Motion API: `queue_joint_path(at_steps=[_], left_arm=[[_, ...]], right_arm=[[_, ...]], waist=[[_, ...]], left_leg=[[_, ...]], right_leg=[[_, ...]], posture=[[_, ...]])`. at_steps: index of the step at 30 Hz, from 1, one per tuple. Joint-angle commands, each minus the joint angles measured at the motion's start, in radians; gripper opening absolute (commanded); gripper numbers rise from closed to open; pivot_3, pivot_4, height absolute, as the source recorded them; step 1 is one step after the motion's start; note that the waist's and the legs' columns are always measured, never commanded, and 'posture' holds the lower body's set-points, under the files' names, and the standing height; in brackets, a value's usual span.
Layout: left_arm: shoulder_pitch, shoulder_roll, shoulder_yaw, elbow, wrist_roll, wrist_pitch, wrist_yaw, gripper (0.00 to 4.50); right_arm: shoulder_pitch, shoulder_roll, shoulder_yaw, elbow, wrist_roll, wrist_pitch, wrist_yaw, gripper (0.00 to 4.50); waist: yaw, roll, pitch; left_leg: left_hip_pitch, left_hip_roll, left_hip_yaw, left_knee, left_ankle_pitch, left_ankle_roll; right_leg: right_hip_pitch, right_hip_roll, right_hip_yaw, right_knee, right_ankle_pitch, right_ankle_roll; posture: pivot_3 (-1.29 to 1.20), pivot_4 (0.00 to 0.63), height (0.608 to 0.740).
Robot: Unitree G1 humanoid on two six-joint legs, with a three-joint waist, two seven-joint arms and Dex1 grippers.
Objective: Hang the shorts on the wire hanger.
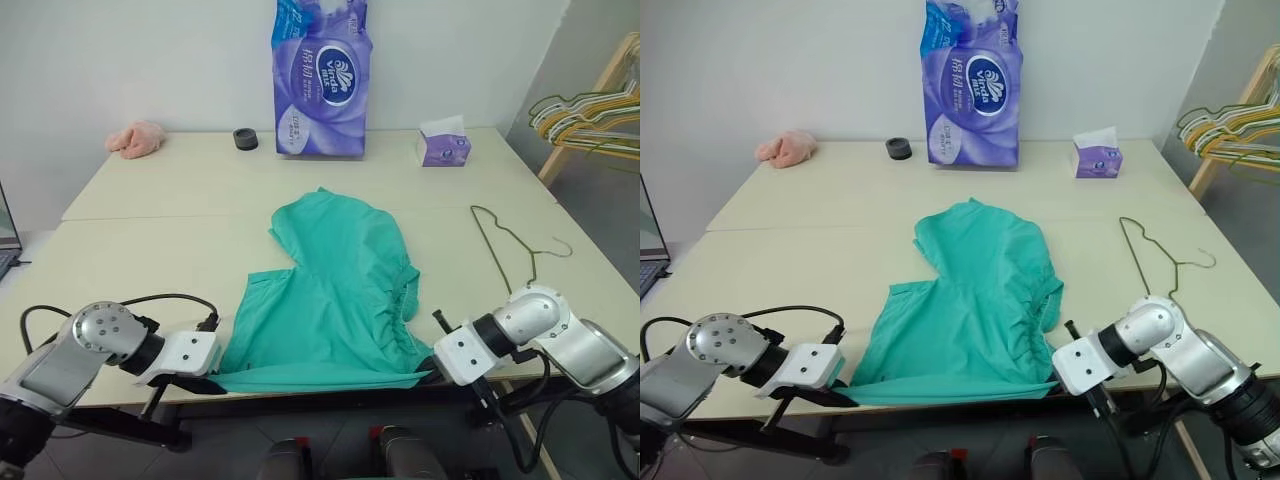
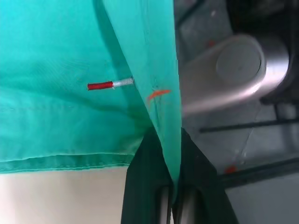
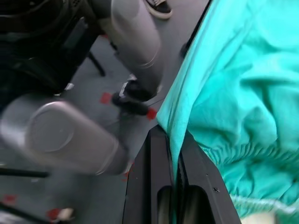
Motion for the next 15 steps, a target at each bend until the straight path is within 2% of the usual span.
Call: queue_joint_path(at_steps=[1,3,4,5,6,7,8,10,11,12,13,14,15], left_arm=[[-0.185,-0.085,0.005,0.116,0.021,0.073,0.027,0.01],[-0.351,-0.187,-0.029,0.283,0.084,0.045,0.059,0.01],[-0.475,-0.249,-0.051,0.43,0.15,-0.012,0.122,0.01],[-0.68,-0.324,-0.083,0.649,0.264,-0.085,0.319,0.01],[-0.823,-0.373,-0.104,0.81,0.344,-0.142,0.464,0.01],[-1.032,-0.409,-0.112,0.974,0.427,-0.179,0.743,0.01],[-1.203,-0.419,-0.11,1.08,0.483,-0.198,0.97,0.01],[-1.465,-0.377,-0.131,1.184,0.594,-0.269,1.322,0.01],[-1.538,-0.35,-0.158,1.205,0.65,-0.316,1.411,0.01],[-1.586,-0.325,-0.188,1.217,0.703,-0.36,1.481,0.01],[-1.619,-0.301,-0.223,1.223,0.762,-0.399,1.542,0.01],[-1.635,-0.28,-0.259,1.224,0.817,-0.435,1.593,0.01],[-1.633,-0.262,-0.288,1.222,0.86,-0.474,1.621,0.01]], right_arm=[[-0.193,0.049,-0.043,0.201,0.001,0.105,0.028,0.0],[-0.361,0.109,-0.016,0.46,-0.089,0.03,0.001,0.0],[-0.477,0.159,0.001,0.645,-0.157,-0.036,-0.068,0.0],[-0.659,0.224,0.034,0.883,-0.275,-0.136,-0.266,0.0],[-0.784,0.272,0.058,1.052,-0.356,-0.21,-0.412,0.0],[-0.949,0.323,0.082,1.208,-0.452,-0.275,-0.661,0.0],[-1.079,0.355,0.103,1.306,-0.534,-0.33,-0.895,0.0],[-1.263,0.388,0.059,1.407,-0.574,-0.427,-1.251,0.0],[-1.311,0.381,0.058,1.429,-0.601,-0.478,-1.364,0.0],[-1.337,0.375,0.042,1.445,-0.604,-0.519,-1.422,0.0],[-1.344,0.363,0.035,1.454,-0.615,-0.56,-1.473,0.0],[-1.337,0.354,0.029,1.456,-0.625,-0.598,-1.508,0.0],[-1.313,0.347,0.02,1.452,-0.628,-0.639,-1.534,0.0]], waist=[[0.004,0.0,0.0],[0.01,0.0,0.0],[0.011,0.0,0.0],[0.011,0.0,0.0],[0.012,-0.002,0.002],[0.009,-0.005,0.003],[0.002,-0.007,0.004],[-0.02,-0.013,0.005],[-0.034,-0.015,0.003],[-0.048,-0.014,0.002],[-0.052,-0.012,-0.004],[-0.053,-0.006,-0.011],[-0.051,0.004,-0.018]], left_leg=[[0.0,0.0,0.0,0.0,0.0,0.0],[0.001,0.0,0.0,0.001,0.0,0.0],[0.0,-0.002,0.0,0.002,0.0,0.0],[0.0,-0.002,0.0,0.001,0.0,0.0],[0.001,-0.006,0.003,0.002,0.0,0.0],[-0.003,-0.005,0.001,0.003,0.003,-0.001],[-0.013,-0.005,-0.001,0.002,0.005,-0.003],[-0.041,-0.001,-0.002,0.003,0.014,-0.018],[-0.063,-0.002,-0.002,0.003,0.02,-0.027],[-0.073,-0.002,0.003,0.0,0.022,-0.032],[-0.072,-0.003,0.003,-0.007,0.021,-0.035],[-0.064,-0.005,0.002,-0.016,0.02,-0.034],[-0.052,-0.007,0.001,-0.021,0.019,-0.031]], right_leg=[[0.0,0.001,0.0,0.0,0.0,0.0],[0.001,0.003,0.0,0.0,0.002,0.0],[0.0,0.003,0.0,0.0,0.003,0.0],[0.0,0.003,0.0,0.0,0.004,-0.003],[0.001,0.003,0.0,0.0,0.006,-0.005],[-0.003,0.003,-0.001,0.0,0.01,-0.006],[-0.013,0.004,0.0,0.0,0.016,-0.008],[-0.047,-0.004,0.003,0.006,0.019,-0.01],[-0.071,-0.006,0.006,0.012,0.02,-0.011],[-0.085,-0.007,0.008,0.012,0.02,-0.01],[-0.089,-0.01,0.006,0.012,0.02,-0.011],[-0.088,-0.012,0.005,0.009,0.02,-0.011],[-0.079,-0.013,0.004,0.007,0.019,-0.01]], posture=[[-0.09,0.072,0.74],[-0.09,0.07,0.74],[-0.11,0.062,0.74],[-0.11,0.059,0.74],[-0.11,0.058,0.74],[-0.12,0.06,0.74],[-0.12,0.061,0.74],[-0.12,0.059,0.74],[-0.12,0.062,0.74],[-0.12,0.065,0.74],[-0.11,0.064,0.74],[-0.11,0.064,0.74],[-0.1,0.068,0.74]])
